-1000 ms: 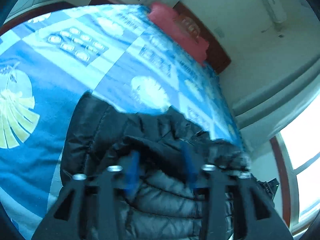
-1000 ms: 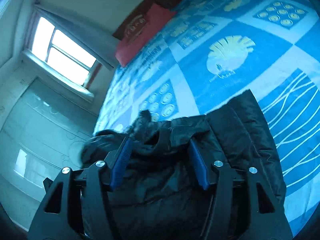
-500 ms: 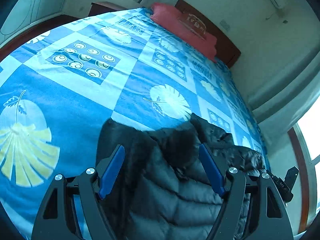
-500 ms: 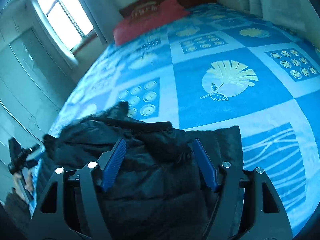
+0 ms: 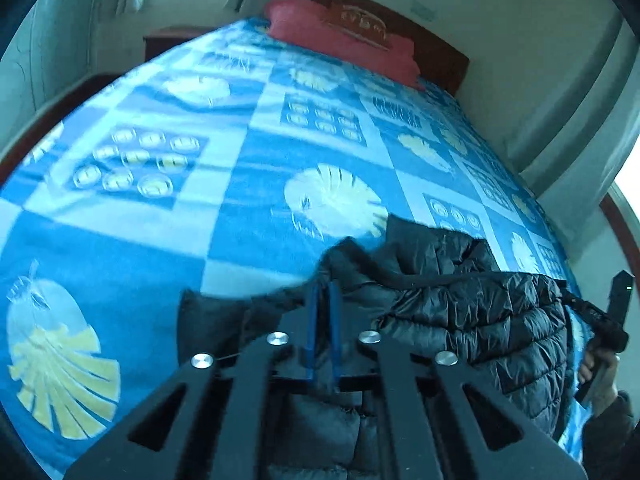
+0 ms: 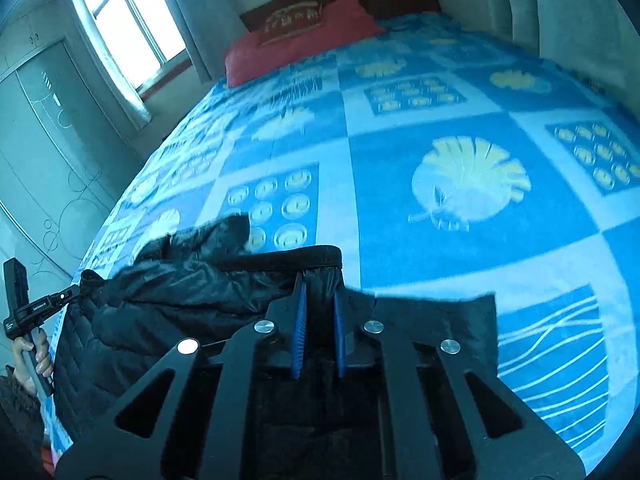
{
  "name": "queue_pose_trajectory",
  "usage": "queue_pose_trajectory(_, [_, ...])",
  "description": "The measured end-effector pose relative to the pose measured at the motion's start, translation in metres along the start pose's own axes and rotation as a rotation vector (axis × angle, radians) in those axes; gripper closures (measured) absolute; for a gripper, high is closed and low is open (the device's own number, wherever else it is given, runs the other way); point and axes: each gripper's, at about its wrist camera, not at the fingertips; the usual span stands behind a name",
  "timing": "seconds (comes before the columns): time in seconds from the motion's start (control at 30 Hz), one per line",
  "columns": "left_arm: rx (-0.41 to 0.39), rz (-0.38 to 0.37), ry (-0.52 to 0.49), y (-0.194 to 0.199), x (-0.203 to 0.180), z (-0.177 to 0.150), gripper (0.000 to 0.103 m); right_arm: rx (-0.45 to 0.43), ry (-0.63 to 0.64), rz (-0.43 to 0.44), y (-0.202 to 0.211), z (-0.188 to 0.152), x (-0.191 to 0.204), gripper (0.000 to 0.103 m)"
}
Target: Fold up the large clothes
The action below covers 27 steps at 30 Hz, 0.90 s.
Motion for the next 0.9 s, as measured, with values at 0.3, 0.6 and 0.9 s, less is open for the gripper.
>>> queue_pose_trajectory(0.3, [-0.003, 0.145, -0.025, -0.033, 0.002, 0.004, 0.101, 0.049, 0.037, -0.12, -0.052, -0.004, -0.002, 0.093])
queue_pose_trajectory(0.6, [0.032, 0.286, 0.03, -0.076, 0.027, -0.018, 0.103, 0.108, 0.054, -0.184, -0.095, -0.028, -0.014, 0.084])
queue_pose_trajectory(0.9, [-0.07, 0.263, 0.151, -0.024, 0.037, 0.001, 0.096, 0.027, 0.003, -0.211, -0.059, -0.011, -0.012, 0.052])
Point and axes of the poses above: each gripper's, at about its wrist camera, not at the fingertips, and y roughly against the way its jaws point, x to its left, z to its top, and after that the axes turned 9 degrees about -x, right-handed
